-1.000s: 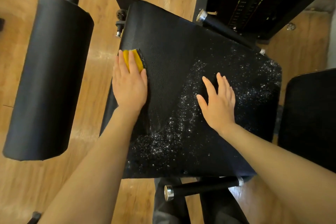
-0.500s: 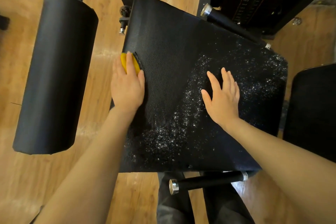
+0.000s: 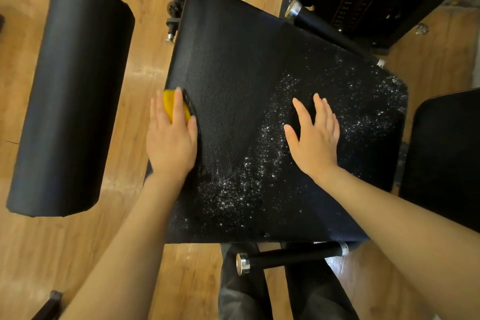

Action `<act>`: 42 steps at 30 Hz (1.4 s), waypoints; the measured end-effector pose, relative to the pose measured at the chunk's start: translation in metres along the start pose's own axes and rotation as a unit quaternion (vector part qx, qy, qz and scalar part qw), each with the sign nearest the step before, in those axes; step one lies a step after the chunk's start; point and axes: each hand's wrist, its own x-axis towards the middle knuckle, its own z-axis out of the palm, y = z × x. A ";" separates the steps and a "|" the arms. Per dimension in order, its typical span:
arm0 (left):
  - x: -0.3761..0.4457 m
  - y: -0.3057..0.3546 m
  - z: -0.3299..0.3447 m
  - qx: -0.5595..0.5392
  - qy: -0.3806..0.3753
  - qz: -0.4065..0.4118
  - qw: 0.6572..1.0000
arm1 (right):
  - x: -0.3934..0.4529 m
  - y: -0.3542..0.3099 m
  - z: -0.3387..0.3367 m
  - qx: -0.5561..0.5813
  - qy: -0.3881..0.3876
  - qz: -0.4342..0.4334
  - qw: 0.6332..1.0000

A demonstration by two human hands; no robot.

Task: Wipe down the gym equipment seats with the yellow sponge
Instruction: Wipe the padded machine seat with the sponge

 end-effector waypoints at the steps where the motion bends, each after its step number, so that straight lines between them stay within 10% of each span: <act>1: 0.018 0.006 0.000 -0.002 0.004 -0.002 1.000 | 0.000 0.000 0.000 0.003 0.000 -0.001 1.000; 11: -0.103 0.042 0.023 0.053 -0.029 0.010 0.998 | -0.001 -0.001 -0.004 0.002 -0.005 0.003 1.000; 20: 0.001 0.082 0.021 0.047 -0.011 0.051 0.998 | 0.000 0.001 -0.004 -0.011 -0.014 -0.003 1.000; 29: -0.119 0.075 0.038 0.075 -0.073 0.108 0.989 | -0.001 0.000 -0.003 -0.025 -0.006 -0.009 1.000; 42: -0.042 0.111 0.035 0.051 -0.039 0.127 0.990 | 0.000 0.003 -0.009 -0.027 -0.033 -0.013 0.999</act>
